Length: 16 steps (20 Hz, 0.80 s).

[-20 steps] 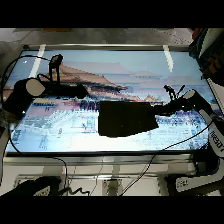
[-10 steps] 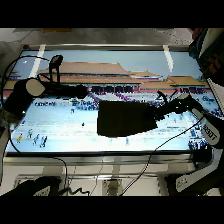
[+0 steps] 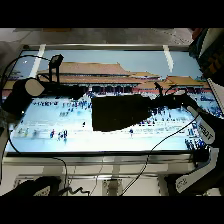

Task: Fold the clothes and pants, and hang the long-sleeved shirts on hangers.

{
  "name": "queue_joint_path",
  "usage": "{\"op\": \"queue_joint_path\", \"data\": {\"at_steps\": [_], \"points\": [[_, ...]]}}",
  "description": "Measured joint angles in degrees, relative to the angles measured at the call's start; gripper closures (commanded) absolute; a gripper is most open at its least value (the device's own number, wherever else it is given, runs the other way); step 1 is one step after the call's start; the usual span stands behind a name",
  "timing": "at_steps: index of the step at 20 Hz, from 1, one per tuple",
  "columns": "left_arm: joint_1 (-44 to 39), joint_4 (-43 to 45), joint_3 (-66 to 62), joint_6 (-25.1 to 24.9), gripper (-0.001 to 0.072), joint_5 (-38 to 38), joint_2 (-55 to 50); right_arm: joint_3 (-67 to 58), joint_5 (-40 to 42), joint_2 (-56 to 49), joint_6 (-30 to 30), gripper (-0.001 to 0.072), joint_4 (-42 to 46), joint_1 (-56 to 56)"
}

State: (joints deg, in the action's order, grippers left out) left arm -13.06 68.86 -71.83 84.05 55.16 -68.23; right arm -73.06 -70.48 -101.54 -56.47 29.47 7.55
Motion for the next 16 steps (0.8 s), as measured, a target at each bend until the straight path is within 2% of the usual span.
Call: {"op": "queue_joint_path", "data": {"at_steps": [3, 7, 16], "points": [[0.5, 2.9, 0.0, -1.7, 0.0686, 0.0, 2.3, -2.5, -0.2, 4.7, -2.3, 0.0674, -0.9, 3.6], [1.0, 7.8, 0.0, -2.7, 0.0686, 0.0, 7.3, -3.7, 0.5, 13.6, -10.2, 0.0674, 0.9, 12.2], [1.1, 13.5, 0.0, -3.1, 0.0686, 0.0, 18.1, -4.1, -1.6, 34.9, -31.6, 0.0673, 20.9, 40.3]]}}
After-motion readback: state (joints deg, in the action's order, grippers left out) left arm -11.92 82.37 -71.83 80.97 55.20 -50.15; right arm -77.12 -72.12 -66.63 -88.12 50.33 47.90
